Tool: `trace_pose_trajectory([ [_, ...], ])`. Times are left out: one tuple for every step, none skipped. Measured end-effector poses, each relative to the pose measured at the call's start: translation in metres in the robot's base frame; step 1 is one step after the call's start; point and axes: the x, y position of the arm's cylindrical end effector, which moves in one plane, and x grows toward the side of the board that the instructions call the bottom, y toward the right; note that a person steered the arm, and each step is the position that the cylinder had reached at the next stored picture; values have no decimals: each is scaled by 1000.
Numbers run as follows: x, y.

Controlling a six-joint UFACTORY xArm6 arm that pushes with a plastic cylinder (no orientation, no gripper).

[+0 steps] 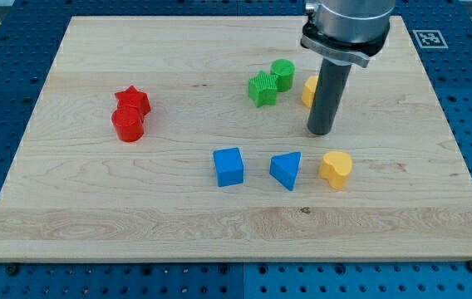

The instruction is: Move the yellow hexagon down and right

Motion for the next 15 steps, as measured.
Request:
trace_pose_trajectory([
  [-2, 53],
  [-40, 97],
  [-91, 106],
  [-111, 80],
  [-111, 40],
  [-111, 4],
  [-111, 3],
  [-105, 5],
  [-89, 0],
  [-69, -3],
  [-51, -4],
  [-42, 11],
  [-24, 43],
  [-6, 45],
  [-1, 42],
])
